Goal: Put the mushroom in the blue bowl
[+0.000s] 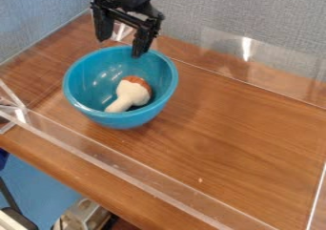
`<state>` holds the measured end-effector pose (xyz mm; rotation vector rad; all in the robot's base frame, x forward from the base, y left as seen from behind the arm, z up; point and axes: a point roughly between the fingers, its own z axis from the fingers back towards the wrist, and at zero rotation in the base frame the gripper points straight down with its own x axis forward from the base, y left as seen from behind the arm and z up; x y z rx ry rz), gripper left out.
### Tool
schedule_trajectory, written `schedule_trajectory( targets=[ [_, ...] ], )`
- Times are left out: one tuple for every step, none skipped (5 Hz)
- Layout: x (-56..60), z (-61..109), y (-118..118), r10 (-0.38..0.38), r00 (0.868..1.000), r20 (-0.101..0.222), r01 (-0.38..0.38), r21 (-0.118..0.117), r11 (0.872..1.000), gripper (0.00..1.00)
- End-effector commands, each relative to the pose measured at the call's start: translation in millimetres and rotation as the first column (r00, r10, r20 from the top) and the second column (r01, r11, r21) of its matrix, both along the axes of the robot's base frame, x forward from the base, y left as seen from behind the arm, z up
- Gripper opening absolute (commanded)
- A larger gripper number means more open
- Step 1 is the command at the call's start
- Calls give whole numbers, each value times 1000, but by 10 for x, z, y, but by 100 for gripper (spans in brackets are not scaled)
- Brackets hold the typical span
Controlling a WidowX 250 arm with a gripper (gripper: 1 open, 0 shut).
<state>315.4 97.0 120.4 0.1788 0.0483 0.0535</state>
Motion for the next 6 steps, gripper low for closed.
schedule_trajectory(
  targets=[
    [70,125,126,12,997,74,-14,23,1000,100],
    [97,9,183,13,998,68,-15,26,1000,100],
    [97,-10,199,10,997,74,-12,26,1000,100],
    [98,47,114,-25,996,90,23,28,999,100],
    [137,-14,190,-51,995,87,48,29,998,100],
    [169,-71,264,-71,994,82,68,30,997,100]
  ],
)
